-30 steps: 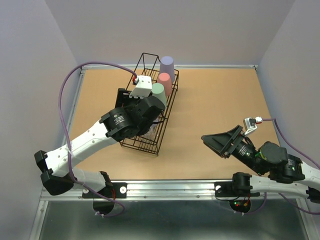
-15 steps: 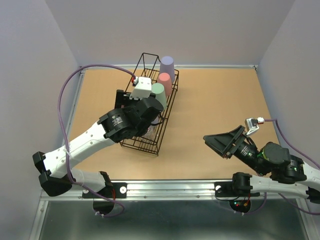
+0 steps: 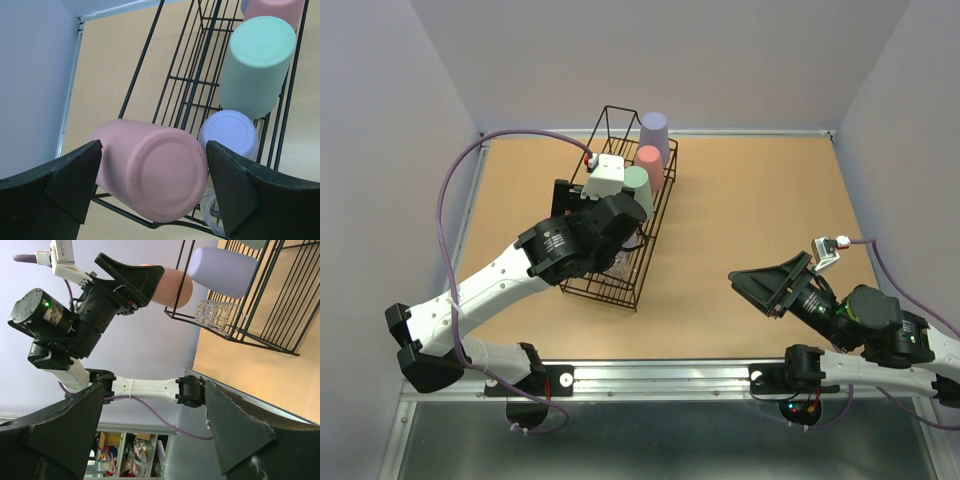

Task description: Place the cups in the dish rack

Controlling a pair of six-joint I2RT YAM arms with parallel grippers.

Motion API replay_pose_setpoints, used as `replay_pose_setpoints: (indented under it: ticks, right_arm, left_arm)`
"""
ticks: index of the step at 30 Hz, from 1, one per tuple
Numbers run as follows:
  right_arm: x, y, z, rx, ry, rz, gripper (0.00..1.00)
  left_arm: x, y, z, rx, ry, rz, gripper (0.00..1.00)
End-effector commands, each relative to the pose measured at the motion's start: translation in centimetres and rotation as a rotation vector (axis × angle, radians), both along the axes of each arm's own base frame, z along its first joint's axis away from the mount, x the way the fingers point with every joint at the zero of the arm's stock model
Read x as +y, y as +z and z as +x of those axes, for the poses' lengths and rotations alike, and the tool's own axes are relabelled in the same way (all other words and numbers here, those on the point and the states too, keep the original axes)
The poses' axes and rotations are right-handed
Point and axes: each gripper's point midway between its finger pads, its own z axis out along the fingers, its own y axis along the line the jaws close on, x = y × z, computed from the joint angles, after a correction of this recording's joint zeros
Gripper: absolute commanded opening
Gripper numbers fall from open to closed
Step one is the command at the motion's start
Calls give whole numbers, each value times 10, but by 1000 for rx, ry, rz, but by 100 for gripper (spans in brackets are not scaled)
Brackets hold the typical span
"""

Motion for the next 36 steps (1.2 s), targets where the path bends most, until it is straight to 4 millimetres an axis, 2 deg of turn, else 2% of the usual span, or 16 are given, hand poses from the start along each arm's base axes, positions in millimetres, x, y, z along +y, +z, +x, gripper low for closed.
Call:
replay_pose_setpoints:
  ticks: [1,13,22,25,30,34,36]
  right_arm:
    - [-2,-6,3,9,-22,0,86]
    - [-5,-11,5,10,-35,-7,86]
    - [-7,-13,6,11,-44,-11,86]
    - [-6,-15,6,10,-44,-16,86]
    - [-6,-16,7,1,-46,-38,87]
    - [-10,-9,9,-24,-60,-54,87]
    - [-17,1,12,-41,-85,-48,88]
  left_arm:
    - [2,19,-2,-44,7,-71,96]
    - [-16,29,-8,-47,-107,-151,97]
    - [-17,34,-10,-54,-129,-176,99]
    - [-19,46,-11,-71,-146,-214,99]
    - [-19,83,-17,-142,-200,-342,99]
    - [-10,111,-25,-199,-233,-414,99]
    - [1,128,-29,-241,-225,-455,99]
